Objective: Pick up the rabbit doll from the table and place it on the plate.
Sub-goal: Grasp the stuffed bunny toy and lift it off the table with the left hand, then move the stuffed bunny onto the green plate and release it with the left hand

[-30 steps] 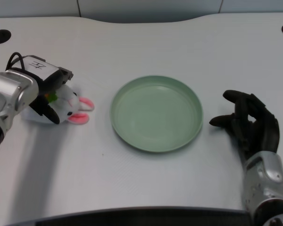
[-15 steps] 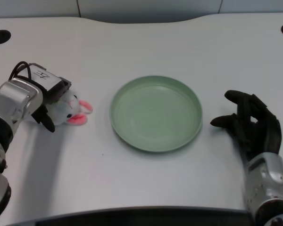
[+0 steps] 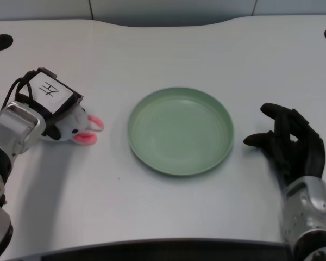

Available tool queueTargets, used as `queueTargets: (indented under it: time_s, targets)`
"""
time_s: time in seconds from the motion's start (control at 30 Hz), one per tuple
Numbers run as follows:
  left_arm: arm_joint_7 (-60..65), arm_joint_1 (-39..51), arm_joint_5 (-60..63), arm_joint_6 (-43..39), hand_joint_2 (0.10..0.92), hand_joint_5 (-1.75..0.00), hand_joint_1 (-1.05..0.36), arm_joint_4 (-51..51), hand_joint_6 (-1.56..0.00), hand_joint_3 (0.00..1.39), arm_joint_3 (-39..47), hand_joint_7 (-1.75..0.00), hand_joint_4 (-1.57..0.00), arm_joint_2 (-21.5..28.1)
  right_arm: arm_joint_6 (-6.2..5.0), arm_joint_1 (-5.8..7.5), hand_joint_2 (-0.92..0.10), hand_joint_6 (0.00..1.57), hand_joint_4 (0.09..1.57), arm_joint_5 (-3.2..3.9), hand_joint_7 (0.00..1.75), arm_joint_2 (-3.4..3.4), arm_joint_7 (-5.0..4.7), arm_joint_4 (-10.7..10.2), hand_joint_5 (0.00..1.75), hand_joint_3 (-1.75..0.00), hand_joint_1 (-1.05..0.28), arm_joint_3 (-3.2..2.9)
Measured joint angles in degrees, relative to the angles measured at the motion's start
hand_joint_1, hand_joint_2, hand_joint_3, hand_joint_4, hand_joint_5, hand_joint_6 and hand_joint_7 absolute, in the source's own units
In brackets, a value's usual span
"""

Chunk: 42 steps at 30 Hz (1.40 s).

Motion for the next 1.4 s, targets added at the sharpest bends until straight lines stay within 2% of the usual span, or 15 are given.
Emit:
queueTargets:
  time_s: [0.07, 0.13, 0.2, 0.23, 0.33, 0.5, 0.87, 0.9, 0.97, 1.0, 1.03, 1.1, 1.2, 1.27, 1.4]
  targets:
    - [3.76, 0.08, 0.55, -1.01, 0.847, -1.30, -0.27, 0.30, -0.98, 0.00, -0.61, -0.24, -0.72, 0.28, 0.00, 0.00, -0.92, 0.83, 0.92, -0.19, 0.83, 0.05, -0.56, -0.10, 1.22, -0.39, -0.42, 0.21]
    - [7.27, 0.10, 0.78, -2.21, 0.853, -1.36, -0.25, 0.52, -1.00, 0.00, -1.16, -0.25, -0.75, 0.60, 0.01, 0.00, -0.92, 0.83, 0.92, -0.19, 0.83, 0.05, -0.62, -0.11, 1.22, -0.40, -0.42, 0.25]
    - [10.50, 0.12, 0.78, -2.83, 0.811, -1.66, -0.27, 0.93, -1.06, 0.00, -1.23, -0.28, -0.84, 0.77, 0.01, -0.01, -0.92, 0.84, 0.93, -0.19, 0.84, 0.01, -0.60, -0.09, 1.22, -0.39, -0.43, 0.27]
    - [11.97, 0.12, 0.73, -3.03, 0.802, -1.70, -0.27, 1.01, -1.07, 0.00, -1.20, -0.28, -0.88, 0.87, 0.01, -0.01, -0.92, 0.84, 0.93, -0.21, 0.83, -0.02, -0.60, -0.06, 1.22, -0.38, -0.43, 0.28]
    - [13.07, 0.12, -0.27, -3.91, 0.791, -1.74, -0.29, 1.27, -1.08, 0.00, -0.61, -0.26, -0.96, 1.01, 0.01, 0.00, -0.92, 0.83, 0.92, -0.17, 0.83, -0.02, -0.47, -0.07, 1.22, -0.39, -0.42, 0.26]
    - [8.79, 0.11, -2.09, -5.25, 0.786, -1.75, -0.25, 1.31, -1.10, 0.00, 0.91, -0.24, -0.92, 1.15, -0.02, 0.02, -0.92, 0.83, 0.91, -0.13, 0.83, -0.01, -0.09, -0.07, 1.21, -0.39, -0.42, 0.25]
    - [8.02, 0.11, -2.61, -5.34, 0.786, -1.75, -0.24, 1.25, -1.10, 0.00, 1.05, -0.23, -0.92, 1.23, -0.03, 0.03, -0.92, 0.83, 0.91, -0.13, 0.82, 0.00, -0.05, -0.07, 1.21, -0.39, -0.42, 0.25]
    - [6.97, 0.27, -4.03, -5.91, 0.810, -1.75, -0.22, 0.89, -1.10, 0.00, 2.33, -0.37, -0.88, 1.29, -0.02, 0.03, -0.92, 0.83, 0.91, -0.20, 0.82, 0.03, -0.22, -0.12, 1.21, -0.39, -0.43, 0.32]
    - [2.94, 0.65, -10.40, -7.98, 0.857, -1.75, -0.16, -1.49, -0.80, 0.03, 7.81, -1.26, -0.85, 1.74, 0.08, 0.03, -0.92, 0.82, 0.91, -0.44, 0.83, 0.15, -1.20, -0.33, 1.22, -0.39, -0.42, 0.64]
    - [0.34, 0.75, -14.30, -9.52, 0.867, -1.75, -0.14, -4.06, -0.69, 0.03, 11.26, -1.55, -0.85, 2.32, 0.12, 0.03, -0.92, 0.81, 0.90, -0.65, 0.84, 0.15, -1.68, -0.42, 1.23, -0.39, -0.42, 0.85]
    - [-1.46, 0.63, -17.07, -10.46, 0.869, -1.75, -0.14, -6.98, -0.65, 0.03, 13.92, -1.64, -0.84, 2.87, 0.18, 0.02, -0.92, 0.81, 0.90, -0.79, 0.84, 0.13, -2.08, -0.45, 1.23, -0.39, -0.43, 1.05]
    - [-3.73, -0.60, -19.99, -11.38, 0.867, -1.75, -0.13, -12.00, -0.62, 0.03, 17.01, -1.72, -0.84, 3.79, 0.17, -0.01, -0.92, 0.82, 0.91, -1.33, 0.86, 0.21, -2.66, -0.48, 1.24, -0.39, -0.43, 1.41]
    - [-6.47, -1.58, -20.78, -11.14, 0.856, -1.75, -0.11, -16.71, -0.62, 0.03, 18.69, -1.74, -0.84, 4.00, 0.03, 0.00, -0.92, 0.81, 0.90, -1.93, 0.87, 0.56, -2.76, -0.49, 1.24, -0.40, -0.43, 1.95]
    - [-7.88, -1.32, -20.76, -10.50, 0.846, -1.75, -0.09, -18.09, -0.62, 0.02, 18.86, -1.75, -0.85, 3.31, -0.10, 0.04, -0.92, 0.80, 0.89, -1.97, 0.88, 0.65, -2.81, -0.51, 1.24, -0.41, -0.43, 2.15]
    - [-8.89, -0.70, -20.69, -10.39, 0.841, -1.75, -0.08, -19.09, -0.62, 0.02, 19.03, -1.75, -0.85, 2.81, -0.01, 0.02, -0.92, 0.79, 0.90, -1.88, 0.89, 0.68, -3.17, -0.57, 1.24, -0.38, -0.43, 2.16]
